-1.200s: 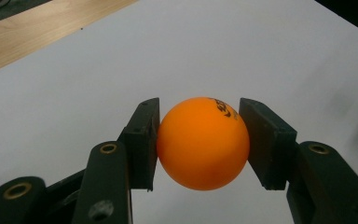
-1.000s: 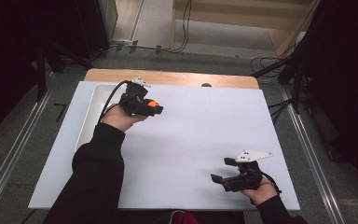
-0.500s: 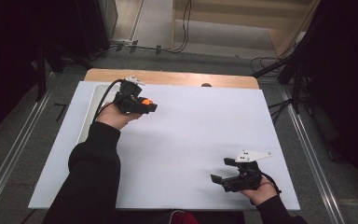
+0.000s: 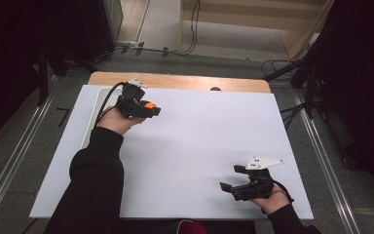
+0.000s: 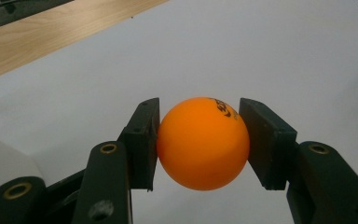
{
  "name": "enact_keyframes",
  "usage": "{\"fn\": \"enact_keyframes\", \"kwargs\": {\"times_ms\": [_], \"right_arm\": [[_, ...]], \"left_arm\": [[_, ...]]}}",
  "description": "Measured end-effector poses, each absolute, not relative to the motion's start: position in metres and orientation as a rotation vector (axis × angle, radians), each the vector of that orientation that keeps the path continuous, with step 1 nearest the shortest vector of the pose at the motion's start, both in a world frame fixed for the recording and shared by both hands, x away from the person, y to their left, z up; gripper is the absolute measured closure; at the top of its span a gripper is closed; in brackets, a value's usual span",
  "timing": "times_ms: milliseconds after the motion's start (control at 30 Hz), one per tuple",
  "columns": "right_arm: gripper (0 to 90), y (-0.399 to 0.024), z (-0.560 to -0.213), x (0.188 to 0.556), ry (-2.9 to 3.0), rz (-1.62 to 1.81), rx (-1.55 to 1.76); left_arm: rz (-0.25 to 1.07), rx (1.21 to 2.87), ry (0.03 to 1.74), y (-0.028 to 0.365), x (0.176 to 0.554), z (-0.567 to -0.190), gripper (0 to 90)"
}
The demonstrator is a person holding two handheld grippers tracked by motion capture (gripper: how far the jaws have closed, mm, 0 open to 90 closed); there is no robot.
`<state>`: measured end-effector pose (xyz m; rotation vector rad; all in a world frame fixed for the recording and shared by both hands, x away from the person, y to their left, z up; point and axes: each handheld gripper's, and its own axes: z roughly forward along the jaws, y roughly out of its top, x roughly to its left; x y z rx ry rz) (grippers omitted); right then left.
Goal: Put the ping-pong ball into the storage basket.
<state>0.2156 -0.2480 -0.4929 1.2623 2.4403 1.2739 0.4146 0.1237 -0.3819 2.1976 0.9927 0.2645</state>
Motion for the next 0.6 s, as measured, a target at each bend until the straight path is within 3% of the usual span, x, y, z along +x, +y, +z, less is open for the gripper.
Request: {"fn": "enact_keyframes", "kwargs": {"times_ms": [600], "right_arm": [[9.8,-0.247,-0.493,0.215,2.445,1.270,1.270]], "left_arm": [[0.282,2.176,1.031,0.144,0.417,-0.376,49.9]]}}
